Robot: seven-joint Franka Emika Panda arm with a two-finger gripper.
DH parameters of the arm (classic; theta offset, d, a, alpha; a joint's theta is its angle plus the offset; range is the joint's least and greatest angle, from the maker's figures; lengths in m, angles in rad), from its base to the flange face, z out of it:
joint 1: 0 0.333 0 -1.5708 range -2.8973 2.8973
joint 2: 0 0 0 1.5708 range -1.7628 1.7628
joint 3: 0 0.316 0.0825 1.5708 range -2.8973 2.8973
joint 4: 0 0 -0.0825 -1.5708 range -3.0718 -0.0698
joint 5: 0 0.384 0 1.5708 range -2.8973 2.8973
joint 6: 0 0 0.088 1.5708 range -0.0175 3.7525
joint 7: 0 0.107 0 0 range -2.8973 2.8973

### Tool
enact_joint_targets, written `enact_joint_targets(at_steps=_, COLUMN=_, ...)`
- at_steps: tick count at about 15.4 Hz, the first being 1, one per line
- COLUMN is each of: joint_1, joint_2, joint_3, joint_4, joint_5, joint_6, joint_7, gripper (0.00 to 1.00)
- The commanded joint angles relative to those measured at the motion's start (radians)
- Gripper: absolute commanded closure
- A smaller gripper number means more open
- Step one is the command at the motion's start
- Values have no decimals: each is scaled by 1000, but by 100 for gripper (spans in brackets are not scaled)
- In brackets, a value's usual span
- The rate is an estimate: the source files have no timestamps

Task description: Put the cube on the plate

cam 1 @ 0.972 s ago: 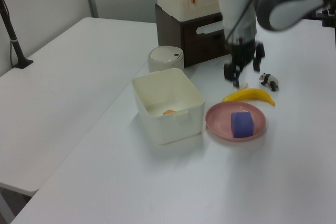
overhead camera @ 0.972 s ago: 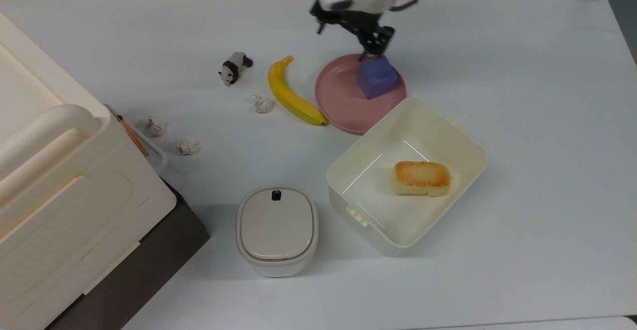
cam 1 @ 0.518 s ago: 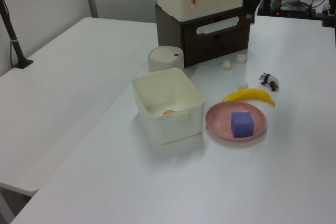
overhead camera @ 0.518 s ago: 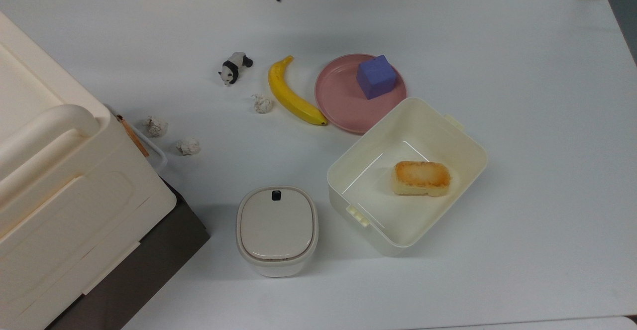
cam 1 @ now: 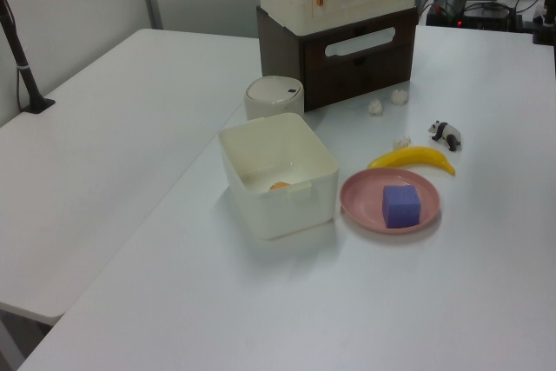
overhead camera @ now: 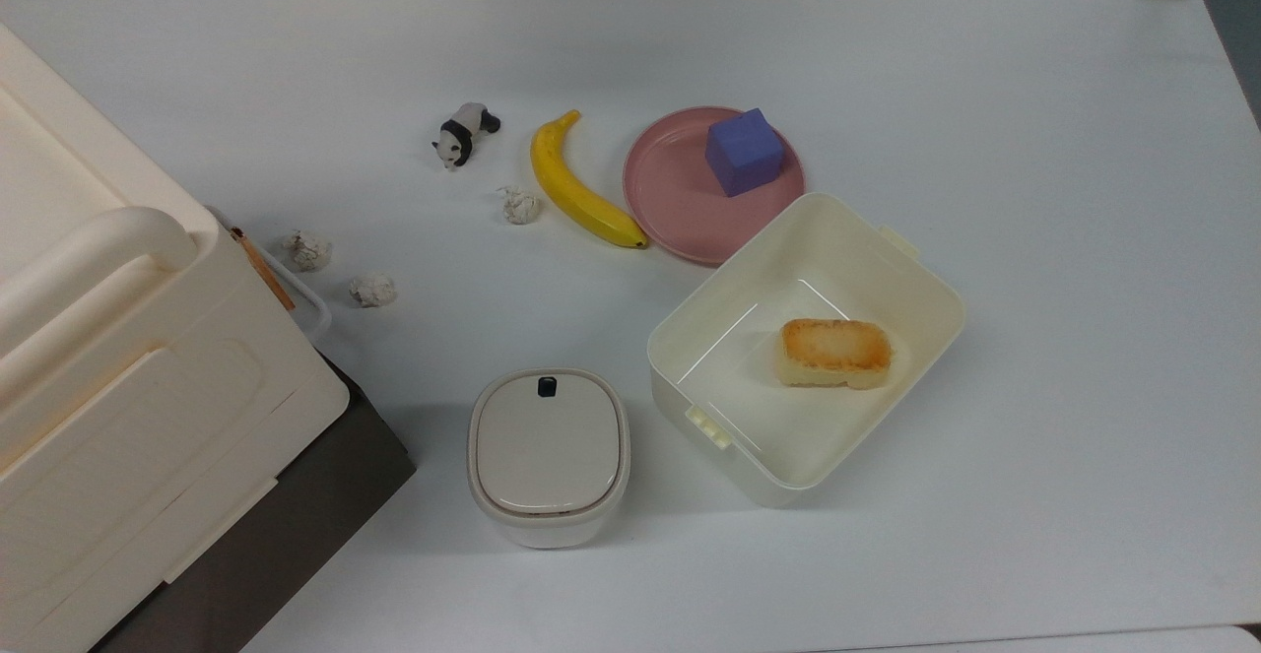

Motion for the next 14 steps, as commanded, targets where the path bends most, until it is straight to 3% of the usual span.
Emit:
enact_joint_targets(at_steps=1, joint_1=34, joint_2=31, joint_3=-17, joint_4=52, joint_5=19, joint_6=-19, joint_7=40, gripper=0)
enact_joint_targets(at_steps=5, joint_1=79, joint_2=51, joint_3=-17, joint_4=79, joint_5=18, joint_6=-36, joint_7=170, gripper=0)
enact_joint_targets(at_steps=14, joint_1=77, joint_2=41, joint_3=-32, joint_4=79, joint_5=38, joint_6=-45, joint_7=-38, gripper=0)
